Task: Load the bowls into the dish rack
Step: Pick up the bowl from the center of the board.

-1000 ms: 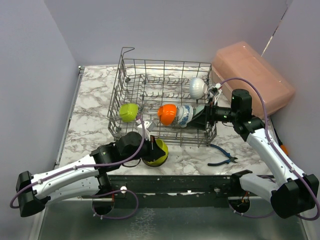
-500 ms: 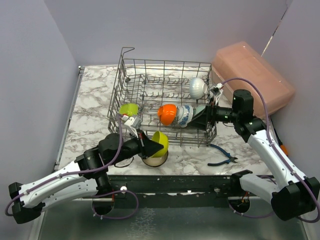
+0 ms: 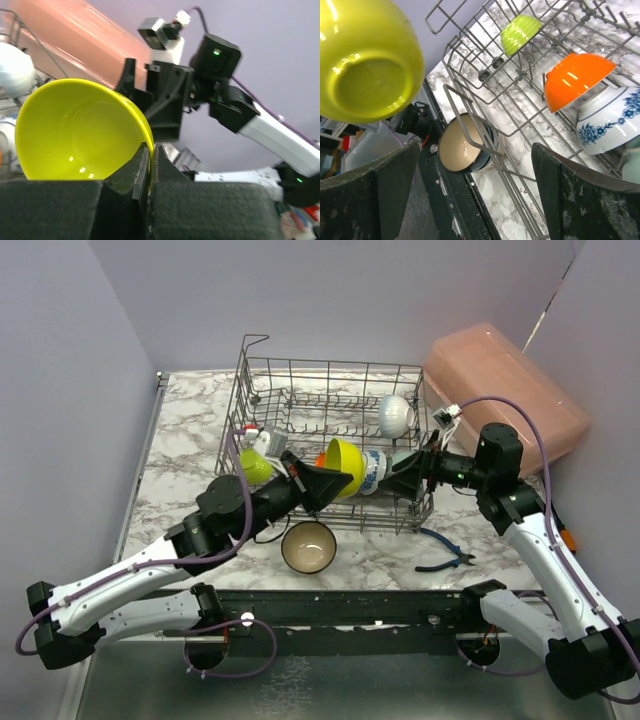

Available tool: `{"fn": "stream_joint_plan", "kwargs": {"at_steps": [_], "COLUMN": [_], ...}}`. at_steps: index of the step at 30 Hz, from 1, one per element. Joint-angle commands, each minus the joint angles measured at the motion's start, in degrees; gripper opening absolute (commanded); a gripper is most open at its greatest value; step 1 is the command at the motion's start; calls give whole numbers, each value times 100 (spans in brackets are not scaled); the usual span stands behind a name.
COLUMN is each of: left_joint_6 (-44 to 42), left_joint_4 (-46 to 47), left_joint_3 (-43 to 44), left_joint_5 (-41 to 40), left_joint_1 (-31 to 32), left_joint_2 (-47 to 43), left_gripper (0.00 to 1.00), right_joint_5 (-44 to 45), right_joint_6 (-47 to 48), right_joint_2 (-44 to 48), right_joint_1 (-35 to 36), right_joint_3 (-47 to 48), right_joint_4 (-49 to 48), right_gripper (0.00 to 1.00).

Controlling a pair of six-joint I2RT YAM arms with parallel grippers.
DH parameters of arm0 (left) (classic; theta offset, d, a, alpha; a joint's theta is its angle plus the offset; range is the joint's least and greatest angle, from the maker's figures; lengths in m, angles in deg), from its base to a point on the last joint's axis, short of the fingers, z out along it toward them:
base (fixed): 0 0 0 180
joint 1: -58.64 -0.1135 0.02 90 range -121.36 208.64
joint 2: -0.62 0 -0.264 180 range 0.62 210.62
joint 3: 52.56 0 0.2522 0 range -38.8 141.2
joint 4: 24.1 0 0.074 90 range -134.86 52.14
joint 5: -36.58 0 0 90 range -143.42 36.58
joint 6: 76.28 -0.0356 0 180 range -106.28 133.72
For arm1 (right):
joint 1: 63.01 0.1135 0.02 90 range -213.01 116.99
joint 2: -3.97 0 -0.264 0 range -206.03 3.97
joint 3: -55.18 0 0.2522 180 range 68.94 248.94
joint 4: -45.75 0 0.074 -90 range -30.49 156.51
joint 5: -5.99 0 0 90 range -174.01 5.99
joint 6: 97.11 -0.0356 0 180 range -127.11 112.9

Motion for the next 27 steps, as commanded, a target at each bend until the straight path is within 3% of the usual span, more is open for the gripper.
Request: {"fn": "stream_joint_plan", "kwargs": {"at_steps": [1,5,11,18,27], "left_joint_6": [-966,-1372,-965,-362,1581], "left_joint_4": [126,-109,158,1236,2489], "left_joint_3": [786,1462,1888,1392,449], "left_joint_5": [-884,-1020,59,388,1435], "left_joint_1": [-4,-314,-1636,-2333,-3326], "left_joint_2": [880,1710,2521,2940,2927], "left_gripper": [0,0,0,0,0], "right_joint_5": [463,650,1064,1591,3582], "right_joint_6": [-42,-62,-181,-154,452], "right_joint_2": [165,142,7,-489,-1340], "right_joint_1": [14,14,15,160,1463], "right_joint_3": [34,-11,44,304,807], "right_joint_4": [-199,-293,-524,-717,-981], "right_gripper": [99,99,100,100,100]}}
